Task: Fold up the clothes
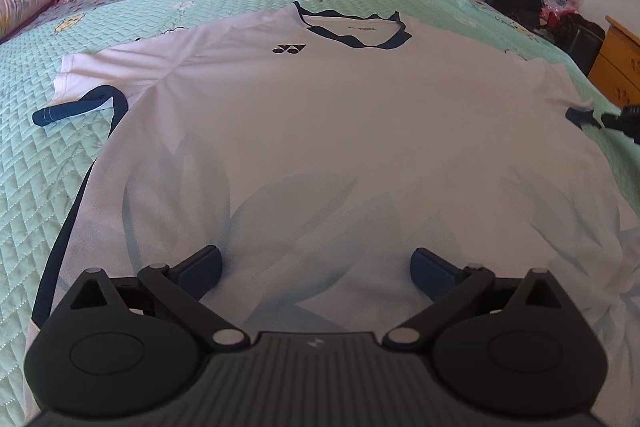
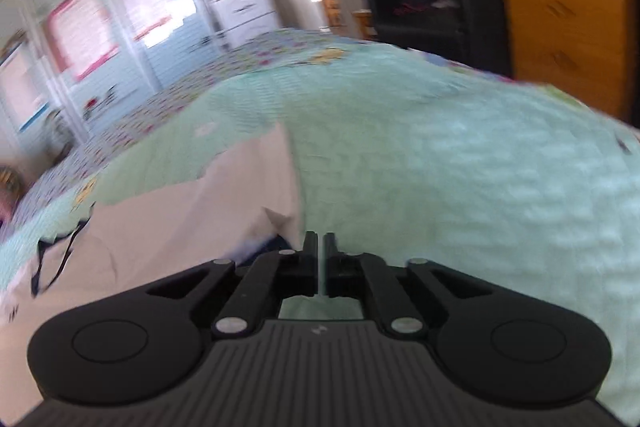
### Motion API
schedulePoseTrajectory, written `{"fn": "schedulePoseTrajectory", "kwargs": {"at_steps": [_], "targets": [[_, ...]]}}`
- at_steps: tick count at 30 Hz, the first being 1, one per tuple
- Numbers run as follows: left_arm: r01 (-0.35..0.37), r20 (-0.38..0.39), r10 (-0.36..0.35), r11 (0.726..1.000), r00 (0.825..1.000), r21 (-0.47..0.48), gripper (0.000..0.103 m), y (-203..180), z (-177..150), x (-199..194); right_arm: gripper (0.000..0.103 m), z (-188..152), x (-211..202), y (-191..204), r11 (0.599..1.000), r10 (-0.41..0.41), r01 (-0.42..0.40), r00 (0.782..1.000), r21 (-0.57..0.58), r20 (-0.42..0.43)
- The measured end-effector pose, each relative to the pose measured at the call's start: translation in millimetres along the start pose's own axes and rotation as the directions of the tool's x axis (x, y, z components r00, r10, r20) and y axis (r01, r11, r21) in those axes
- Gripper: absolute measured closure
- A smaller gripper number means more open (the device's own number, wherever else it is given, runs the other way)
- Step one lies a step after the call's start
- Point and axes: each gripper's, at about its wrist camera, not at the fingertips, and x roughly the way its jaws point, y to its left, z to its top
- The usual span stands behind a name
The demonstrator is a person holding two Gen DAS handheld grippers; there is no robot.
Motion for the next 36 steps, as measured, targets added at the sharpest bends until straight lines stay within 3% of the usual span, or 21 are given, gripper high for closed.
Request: {"fn": "schedulePoseTrajectory", "kwargs": {"at_steps": [5, 11, 12, 14, 17, 21, 23, 26, 28, 30, 36], "targets": [[0.000, 0.002, 0.000, 1.000, 1.000, -0.008, 0.000, 0.6, 0.0, 1.5, 0.071, 5.5, 15.5, 16.4, 0.985, 0.028, -0.038, 0.998, -0.169, -0.061], [-0.024, 0.008, 0.024, 1.000, 1.000, -0.001, 0.000, -3.8, -0.4, 3.1, 0.061, -1.5, 10.8, 19.7, 0.976, 0.032, -0.051, 0.995, -0.213, -0.094], [-0.025, 0.008, 0.025, 1.000, 1.000, -0.002, 0.000, -3.9, -0.3, 3.2, 0.061, -3.6, 8.7, 19.8, 0.975, 0.032, -0.052, 0.995, -0.217, -0.097], [-0.026, 0.009, 0.026, 1.000, 1.000, 0.000, 0.000, -4.0, -0.5, 3.1, 0.080, -9.0, 9.9, 24.7, 0.961, -0.015, -0.015, 0.994, -0.277, -0.108], [-0.021, 0.013, 0.020, 1.000, 1.000, 0.009, 0.000, -3.2, -1.4, 2.9, 0.101, -8.8, 5.1, 27.9, 0.951, -0.062, 0.024, 0.991, -0.307, -0.115], [-0.008, 0.017, 0.008, 1.000, 1.000, 0.024, 0.000, -1.5, -2.1, 2.4, 0.103, -9.4, -7.5, 26.5, 0.946, -0.173, 0.140, 0.981, -0.293, -0.090], [-0.003, 0.010, 0.002, 1.000, 1.000, 0.030, 0.000, -0.5, -1.5, 1.1, 0.098, -9.3, -26.9, 22.1, 0.979, -0.116, 0.098, 0.988, -0.176, -0.097], [0.028, -0.003, -0.028, 1.000, 1.000, 0.002, 0.000, 4.4, -0.6, -7.0, 0.093, -21.9, -52.1, 25.4, 0.996, 0.055, -0.065, 0.987, -0.060, -0.154], [0.058, -0.003, -0.059, 0.998, 0.998, -0.039, 0.001, 12.4, -3.8, -17.0, 0.078, -34.2, -54.9, 29.1, 0.986, 0.164, -0.162, 0.959, 0.028, -0.230], [0.062, -0.008, -0.063, 0.995, 0.998, -0.077, 0.003, 21.5, -10.0, -28.7, 0.077, -45.7, -56.3, 33.3, 0.966, 0.256, -0.237, 0.926, 0.101, -0.278], [0.046, -0.020, -0.049, 0.987, 0.999, -0.154, 0.007, 54.7, -38.7, -66.8, 0.076, -73.7, -81.4, 48.8, 0.958, 0.286, -0.271, 0.910, 0.091, -0.301]]}}
